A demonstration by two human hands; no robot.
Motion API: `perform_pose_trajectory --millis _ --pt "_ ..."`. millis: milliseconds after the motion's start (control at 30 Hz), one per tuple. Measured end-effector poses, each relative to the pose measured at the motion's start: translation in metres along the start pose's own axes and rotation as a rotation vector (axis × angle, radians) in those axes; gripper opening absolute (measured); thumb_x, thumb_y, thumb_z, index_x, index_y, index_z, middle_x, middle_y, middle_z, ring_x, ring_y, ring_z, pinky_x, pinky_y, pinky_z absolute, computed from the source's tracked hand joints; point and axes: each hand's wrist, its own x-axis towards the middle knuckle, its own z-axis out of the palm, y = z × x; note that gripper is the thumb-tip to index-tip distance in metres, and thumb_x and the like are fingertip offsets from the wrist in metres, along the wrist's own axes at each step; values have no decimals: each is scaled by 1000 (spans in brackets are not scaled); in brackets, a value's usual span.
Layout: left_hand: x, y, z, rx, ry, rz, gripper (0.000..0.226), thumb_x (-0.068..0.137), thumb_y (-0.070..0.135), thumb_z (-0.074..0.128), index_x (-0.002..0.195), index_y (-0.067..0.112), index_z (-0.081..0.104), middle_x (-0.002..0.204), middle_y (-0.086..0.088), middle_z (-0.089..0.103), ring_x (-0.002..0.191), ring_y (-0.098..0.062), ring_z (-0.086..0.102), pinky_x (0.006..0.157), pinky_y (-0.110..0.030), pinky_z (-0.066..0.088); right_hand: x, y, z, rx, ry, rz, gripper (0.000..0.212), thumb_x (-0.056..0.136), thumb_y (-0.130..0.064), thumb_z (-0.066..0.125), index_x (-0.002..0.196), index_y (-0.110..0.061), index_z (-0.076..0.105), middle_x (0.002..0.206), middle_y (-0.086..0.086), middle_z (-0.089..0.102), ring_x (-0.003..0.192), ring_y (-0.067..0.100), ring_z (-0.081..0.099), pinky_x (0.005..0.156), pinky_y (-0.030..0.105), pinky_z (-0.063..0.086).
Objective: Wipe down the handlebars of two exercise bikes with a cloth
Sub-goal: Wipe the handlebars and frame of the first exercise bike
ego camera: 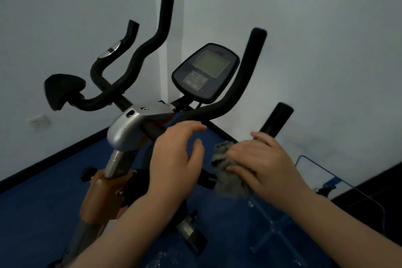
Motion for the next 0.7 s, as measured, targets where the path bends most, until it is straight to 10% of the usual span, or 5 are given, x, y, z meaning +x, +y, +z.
perform_pose_trajectory --millis 167,300,500,700 --pt "-3 -6 5 270 -112 -26 24 86 32 45 101 29 64 93 14 66 58 -1 40 53 -16 29 -24 -30 38 119 194 185 21 94 -27 50 102 -14 65 110 0 65 117 16 54 114 43 25" --pt "1 -5 6 393 -206 9 24 87 34 46 100 28 66 92 11 68 70 -10 59 60 -26 34 -18 -3 33 -64 159 -19 25 95 -33 51 97 -14 66 107 4 68 113 21 58 113 48 25" --pt "2 -5 6 412 -276 3 24 87 41 45 90 32 67 76 12 68 65 -8 59 63 -28 43 -9 20 39 -51 420 236 31 96 -27 46 97 -7 69 107 9 69 119 23 54 116 46 18" --pt "2 -7 6 401 -262 -8 22 85 43 45 87 36 65 73 17 65 59 -3 53 59 -24 35 3 52 28 -134 363 -169 23 87 -23 56 83 -7 72 91 11 70 97 26 61 108 42 34"
